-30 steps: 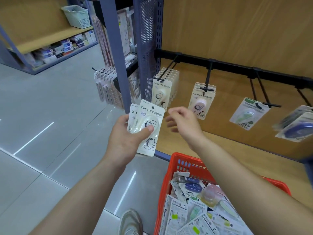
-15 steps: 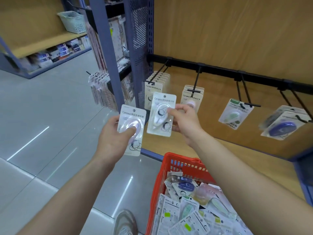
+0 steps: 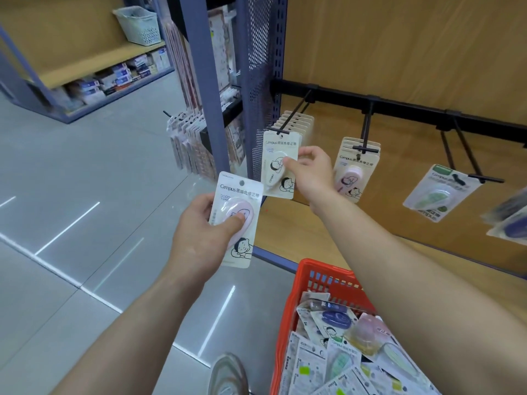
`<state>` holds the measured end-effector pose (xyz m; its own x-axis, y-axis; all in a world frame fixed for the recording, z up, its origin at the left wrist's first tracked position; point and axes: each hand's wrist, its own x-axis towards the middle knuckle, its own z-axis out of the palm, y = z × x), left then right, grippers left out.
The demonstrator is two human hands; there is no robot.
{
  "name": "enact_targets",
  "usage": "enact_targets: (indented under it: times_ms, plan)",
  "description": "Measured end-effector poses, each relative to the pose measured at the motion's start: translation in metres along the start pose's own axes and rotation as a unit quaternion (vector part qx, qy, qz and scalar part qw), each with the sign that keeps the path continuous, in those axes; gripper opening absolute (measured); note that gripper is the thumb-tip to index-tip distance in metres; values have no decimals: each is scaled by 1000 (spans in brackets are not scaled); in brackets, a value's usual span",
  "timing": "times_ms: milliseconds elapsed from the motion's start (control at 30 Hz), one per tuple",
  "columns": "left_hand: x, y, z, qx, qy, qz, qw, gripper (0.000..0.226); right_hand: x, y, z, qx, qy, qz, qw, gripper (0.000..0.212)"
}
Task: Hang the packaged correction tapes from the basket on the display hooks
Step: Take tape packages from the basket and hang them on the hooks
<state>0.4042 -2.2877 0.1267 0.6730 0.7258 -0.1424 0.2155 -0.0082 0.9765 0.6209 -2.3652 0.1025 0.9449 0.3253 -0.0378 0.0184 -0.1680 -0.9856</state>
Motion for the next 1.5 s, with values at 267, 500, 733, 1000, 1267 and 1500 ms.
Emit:
enact_targets:
  times_ms: [267, 500, 733, 1000, 1267, 1500]
  plan:
    - [-1, -1, 3, -4, -3, 6, 1000, 21, -2, 1, 1, 24, 24, 1, 999, 21]
    - [0, -2, 5, -4, 1, 3, 1000, 23, 4, 6, 2, 14, 24, 4, 1000, 23]
    - [1, 1, 10, 5, -1, 0, 1000, 21, 32, 8, 7, -95, 68, 16, 993, 25]
    - [2, 15, 30, 25, -8, -1, 1000, 27, -22, 17, -46, -232, -45, -18, 971, 35]
    - [-4, 14, 79, 78, -121, -15, 989, 26, -114, 8, -171, -354, -143, -62, 922, 25]
    - [12, 38, 131, 237, -189, 70, 950, 10, -125, 17, -228, -342, -103, -70, 932, 21]
